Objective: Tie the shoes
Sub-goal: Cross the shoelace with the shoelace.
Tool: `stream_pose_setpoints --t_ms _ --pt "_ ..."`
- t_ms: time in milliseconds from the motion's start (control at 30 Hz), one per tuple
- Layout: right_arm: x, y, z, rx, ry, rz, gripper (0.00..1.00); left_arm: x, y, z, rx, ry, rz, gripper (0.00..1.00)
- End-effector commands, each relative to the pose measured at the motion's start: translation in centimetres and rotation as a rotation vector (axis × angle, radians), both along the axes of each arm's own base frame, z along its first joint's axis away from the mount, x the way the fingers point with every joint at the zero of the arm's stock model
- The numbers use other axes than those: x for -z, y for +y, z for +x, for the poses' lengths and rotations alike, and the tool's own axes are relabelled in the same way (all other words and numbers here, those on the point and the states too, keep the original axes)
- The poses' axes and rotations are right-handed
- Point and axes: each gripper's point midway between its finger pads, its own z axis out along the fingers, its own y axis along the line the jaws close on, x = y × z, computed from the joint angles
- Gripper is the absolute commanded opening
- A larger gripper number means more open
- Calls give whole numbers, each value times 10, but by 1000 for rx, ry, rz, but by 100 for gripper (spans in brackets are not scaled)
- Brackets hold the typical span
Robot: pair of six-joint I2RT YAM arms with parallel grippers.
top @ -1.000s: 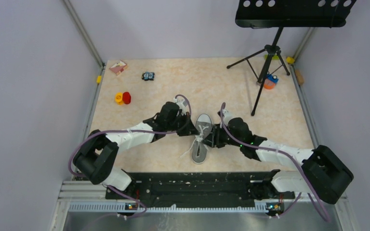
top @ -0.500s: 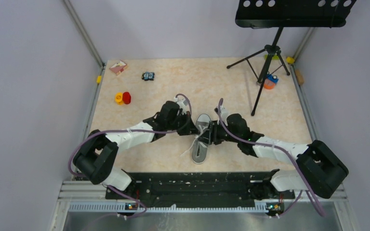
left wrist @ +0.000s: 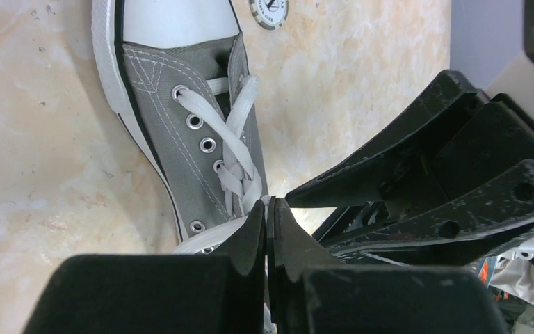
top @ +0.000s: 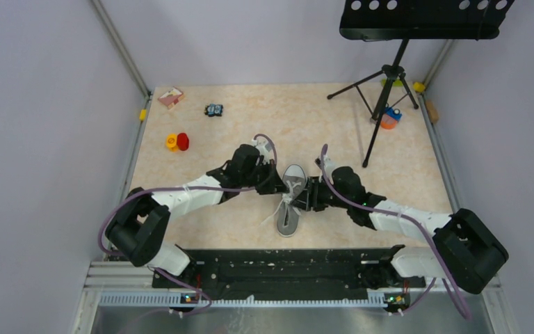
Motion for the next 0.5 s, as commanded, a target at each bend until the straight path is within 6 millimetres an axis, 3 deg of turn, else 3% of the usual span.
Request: stream_pose_setpoints --t_ms 0,233,467 --pt "-4 -5 2 13 -19 -9 43 -15 -5 13 -5 -35 3 0" --pt "-6 -5 -3 -19 -6 -10 48 -13 -2 13 -24 -12 41 0" --pt "-25 2 -4 -65 -38 29 59 -8 -5 9 -9 2 40 0"
